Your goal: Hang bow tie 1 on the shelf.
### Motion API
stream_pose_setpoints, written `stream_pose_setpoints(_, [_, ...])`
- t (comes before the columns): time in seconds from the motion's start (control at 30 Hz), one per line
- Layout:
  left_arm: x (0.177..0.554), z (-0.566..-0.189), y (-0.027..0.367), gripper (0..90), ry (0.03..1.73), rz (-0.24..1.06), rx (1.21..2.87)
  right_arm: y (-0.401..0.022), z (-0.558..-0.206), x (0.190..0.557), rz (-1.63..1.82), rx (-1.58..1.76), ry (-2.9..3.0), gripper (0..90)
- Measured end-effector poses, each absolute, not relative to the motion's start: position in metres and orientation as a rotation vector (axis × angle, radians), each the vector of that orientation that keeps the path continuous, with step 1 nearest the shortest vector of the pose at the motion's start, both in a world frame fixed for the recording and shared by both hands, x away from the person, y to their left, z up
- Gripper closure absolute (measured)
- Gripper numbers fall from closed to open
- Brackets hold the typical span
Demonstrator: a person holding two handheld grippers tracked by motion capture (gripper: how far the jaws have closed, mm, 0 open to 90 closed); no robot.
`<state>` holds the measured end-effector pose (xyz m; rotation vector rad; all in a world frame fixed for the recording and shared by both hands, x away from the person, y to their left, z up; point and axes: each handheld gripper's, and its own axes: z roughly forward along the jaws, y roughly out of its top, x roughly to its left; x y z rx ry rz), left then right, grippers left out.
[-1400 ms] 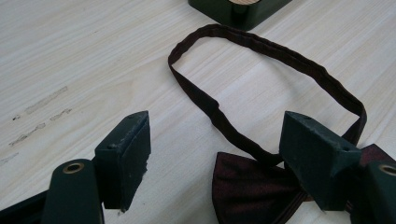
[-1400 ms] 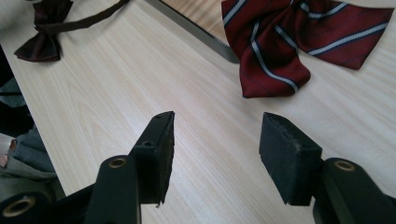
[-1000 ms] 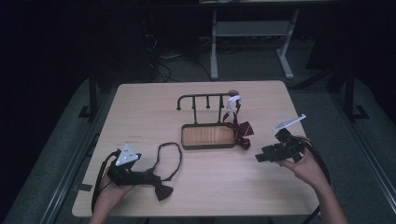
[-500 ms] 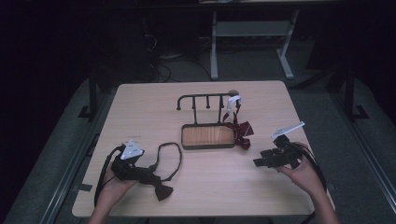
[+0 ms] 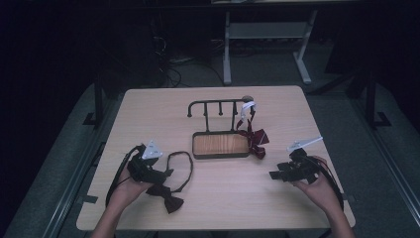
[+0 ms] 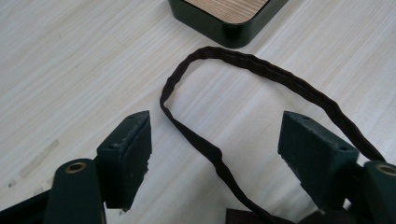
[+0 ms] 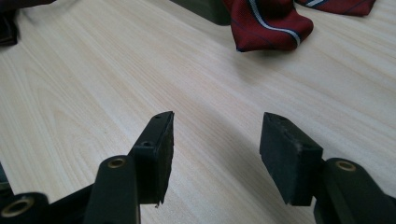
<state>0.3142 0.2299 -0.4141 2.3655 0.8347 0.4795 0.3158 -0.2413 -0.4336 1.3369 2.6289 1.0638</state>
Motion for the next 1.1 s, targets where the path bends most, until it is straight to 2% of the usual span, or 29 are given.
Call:
stream_pose_setpoints(0.67, [0.370,-0.411,0.213,57.5,0.863,0.353,2.524,-0.246,-0.437,0.308,1.073,1.349,2.563,45.8])
stream_pose_setpoints(1.1, [0.398,-0.419,0.204,60.2,0.910,0.340,2.613,-0.248,-0.436,0.307,1.098,1.337,2.547,45.7])
